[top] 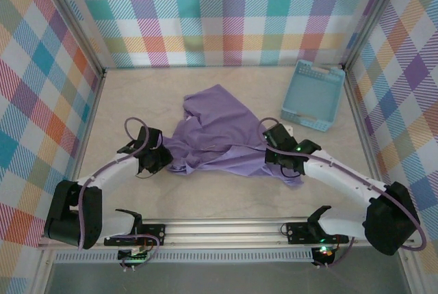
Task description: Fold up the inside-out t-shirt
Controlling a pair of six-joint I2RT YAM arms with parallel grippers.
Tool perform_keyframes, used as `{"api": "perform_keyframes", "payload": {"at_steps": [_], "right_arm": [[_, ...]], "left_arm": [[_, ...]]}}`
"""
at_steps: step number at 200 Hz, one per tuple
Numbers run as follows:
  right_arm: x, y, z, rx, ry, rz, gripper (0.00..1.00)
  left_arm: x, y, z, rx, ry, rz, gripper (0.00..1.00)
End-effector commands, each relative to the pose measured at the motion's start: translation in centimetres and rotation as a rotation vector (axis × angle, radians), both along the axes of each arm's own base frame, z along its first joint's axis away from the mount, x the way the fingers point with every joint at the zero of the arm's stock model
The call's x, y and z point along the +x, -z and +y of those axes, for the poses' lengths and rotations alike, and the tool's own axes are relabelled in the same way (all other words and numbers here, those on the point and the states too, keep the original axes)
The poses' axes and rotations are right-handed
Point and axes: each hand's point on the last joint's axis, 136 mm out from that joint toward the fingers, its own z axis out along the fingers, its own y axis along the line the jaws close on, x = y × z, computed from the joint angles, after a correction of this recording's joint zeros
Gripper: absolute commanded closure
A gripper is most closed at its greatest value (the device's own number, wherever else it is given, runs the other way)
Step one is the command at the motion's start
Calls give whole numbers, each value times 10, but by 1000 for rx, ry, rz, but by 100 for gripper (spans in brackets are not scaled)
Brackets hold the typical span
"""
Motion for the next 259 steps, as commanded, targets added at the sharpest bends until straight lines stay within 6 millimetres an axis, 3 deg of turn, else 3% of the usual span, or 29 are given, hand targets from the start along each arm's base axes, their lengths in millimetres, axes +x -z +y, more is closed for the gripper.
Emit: {"api": "perform_keyframes", "payload": {"at_steps": [1, 22, 43, 88, 110, 141, 170, 188, 210, 228, 259], "right_arm": [[11, -49, -15, -40, 22, -148, 100], [13, -93, -24, -40, 18, -280, 100], [12, -151, -32, -14, 3, -433, 100], [-9, -288, -48, 86, -28, -735, 100], [-32, -357, -51, 183, -82, -878, 100], [-69, -425, -57, 323, -158, -1024, 100], [-97, -469, -63, 416, -208, -1121, 100], [-97, -484, -60, 422, -220, -1147, 100], [-61, -483, -54, 315, -150, -1123, 100], [-17, -473, -43, 176, -84, -1096, 100], [69, -425, -10, 44, -54, -961, 100]], "left_arm": [[19, -45, 4, 32, 11, -98, 100], [27, -103, 13, 83, 9, -209, 100], [26, -184, 24, 109, -11, -380, 100], [-8, -348, 39, 109, -28, -732, 100], [-28, -404, 38, 74, -6, -856, 100], [-63, -459, 38, 1, 6, -997, 100], [-87, -490, 39, -55, 1, -1093, 100], [-79, -489, 41, -48, -17, -1075, 100], [-43, -461, 47, 33, -77, -959, 100], [-3, -424, 58, 148, -145, -835, 100], [62, -355, 71, 306, -210, -633, 100]]}}
